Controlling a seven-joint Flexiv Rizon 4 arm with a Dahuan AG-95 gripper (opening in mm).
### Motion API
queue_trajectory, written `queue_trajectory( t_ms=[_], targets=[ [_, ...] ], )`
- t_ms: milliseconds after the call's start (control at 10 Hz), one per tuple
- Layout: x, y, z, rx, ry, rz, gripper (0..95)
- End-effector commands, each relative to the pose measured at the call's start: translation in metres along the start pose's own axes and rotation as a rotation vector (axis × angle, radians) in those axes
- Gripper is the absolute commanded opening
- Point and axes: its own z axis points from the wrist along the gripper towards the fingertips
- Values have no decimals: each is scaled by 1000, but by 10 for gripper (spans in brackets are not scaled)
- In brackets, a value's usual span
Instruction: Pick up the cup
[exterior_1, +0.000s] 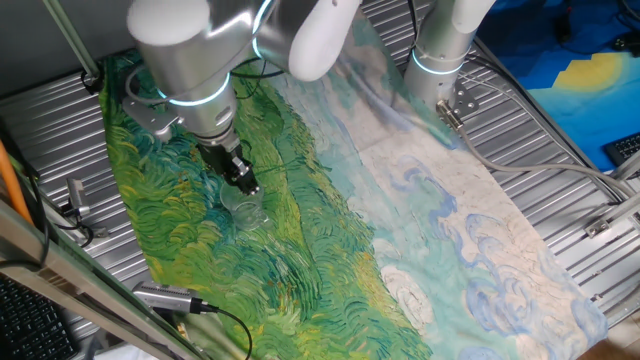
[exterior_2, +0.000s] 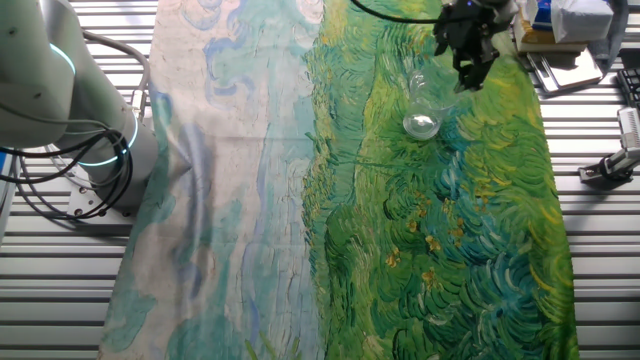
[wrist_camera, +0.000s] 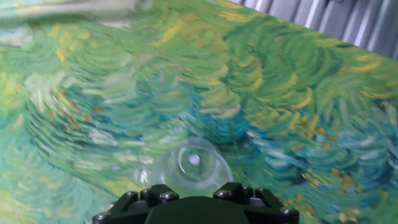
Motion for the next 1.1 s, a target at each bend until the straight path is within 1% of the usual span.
queue_trajectory(
  t_ms=[100,600,700,1100],
  targets=[
    [-2,-1,3,4,-3,-5,760],
    [-3,-3,16,-6,-8,-33,760],
    [-2,-3,19,-9,-8,-40,950],
    [-2,2,29,-8,-8,-32,950]
  ],
)
